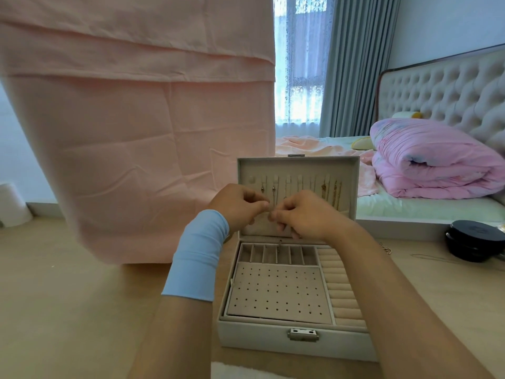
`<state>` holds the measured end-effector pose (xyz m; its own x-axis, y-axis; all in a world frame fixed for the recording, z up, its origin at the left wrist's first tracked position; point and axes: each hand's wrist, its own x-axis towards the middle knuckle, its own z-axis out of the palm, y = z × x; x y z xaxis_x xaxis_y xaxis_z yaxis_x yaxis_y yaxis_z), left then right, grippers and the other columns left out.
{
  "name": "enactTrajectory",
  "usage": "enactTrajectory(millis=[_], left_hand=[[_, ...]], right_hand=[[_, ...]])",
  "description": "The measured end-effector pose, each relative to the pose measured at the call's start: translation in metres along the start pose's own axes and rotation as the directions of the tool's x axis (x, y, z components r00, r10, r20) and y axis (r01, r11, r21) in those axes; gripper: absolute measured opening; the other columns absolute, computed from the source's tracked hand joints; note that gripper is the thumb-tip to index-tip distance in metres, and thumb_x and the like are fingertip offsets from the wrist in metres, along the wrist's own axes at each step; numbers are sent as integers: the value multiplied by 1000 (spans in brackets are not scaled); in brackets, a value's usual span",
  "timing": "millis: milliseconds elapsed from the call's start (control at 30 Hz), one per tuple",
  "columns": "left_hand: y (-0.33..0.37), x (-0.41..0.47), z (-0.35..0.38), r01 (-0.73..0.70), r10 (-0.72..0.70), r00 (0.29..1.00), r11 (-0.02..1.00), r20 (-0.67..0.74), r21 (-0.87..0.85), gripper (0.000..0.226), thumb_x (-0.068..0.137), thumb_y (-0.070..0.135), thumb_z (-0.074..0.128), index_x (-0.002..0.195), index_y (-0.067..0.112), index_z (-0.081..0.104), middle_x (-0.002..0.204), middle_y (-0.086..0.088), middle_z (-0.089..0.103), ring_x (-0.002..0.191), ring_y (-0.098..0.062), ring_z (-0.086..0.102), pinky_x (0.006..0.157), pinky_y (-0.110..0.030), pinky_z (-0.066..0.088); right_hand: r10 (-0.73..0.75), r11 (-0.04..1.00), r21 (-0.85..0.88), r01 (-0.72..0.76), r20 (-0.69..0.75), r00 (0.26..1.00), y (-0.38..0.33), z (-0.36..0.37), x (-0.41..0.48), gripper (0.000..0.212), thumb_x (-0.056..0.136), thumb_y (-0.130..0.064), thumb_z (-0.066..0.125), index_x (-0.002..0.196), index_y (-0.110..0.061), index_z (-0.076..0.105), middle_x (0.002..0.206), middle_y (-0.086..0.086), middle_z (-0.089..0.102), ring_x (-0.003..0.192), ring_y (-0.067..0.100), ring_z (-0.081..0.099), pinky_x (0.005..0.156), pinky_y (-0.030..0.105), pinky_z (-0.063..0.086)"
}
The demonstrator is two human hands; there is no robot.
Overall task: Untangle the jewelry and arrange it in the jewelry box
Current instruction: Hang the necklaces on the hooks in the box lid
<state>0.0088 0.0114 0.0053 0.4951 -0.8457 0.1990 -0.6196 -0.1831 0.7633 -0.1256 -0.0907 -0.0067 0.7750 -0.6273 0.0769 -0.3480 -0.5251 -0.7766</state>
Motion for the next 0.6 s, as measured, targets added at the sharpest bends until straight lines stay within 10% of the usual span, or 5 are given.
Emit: enactTrajectory(millis=[200,600], left_hand=[[-11,5,12,3,-19,999,939,43,343,36,95,26,56,130,25,62,133,1,58,116,-21,58,102,-37,45],[-16,-1,15,-35,-39,993,809,112,586,40,94,34,49,134,27,55,139,0,39,117,-27,52,97,-39,46]], right_hand=[[-160,986,-89,145,-205,966,-11,-1,-2,24,99,-25,61,79,-22,74,77,-4,74,47,3,59,67,28,55],[-247,958,-221,185,-298,922,-45,-12,16,22,97,-25,63,81,-23,77,80,-8,76,57,4,67,84,32,57]])
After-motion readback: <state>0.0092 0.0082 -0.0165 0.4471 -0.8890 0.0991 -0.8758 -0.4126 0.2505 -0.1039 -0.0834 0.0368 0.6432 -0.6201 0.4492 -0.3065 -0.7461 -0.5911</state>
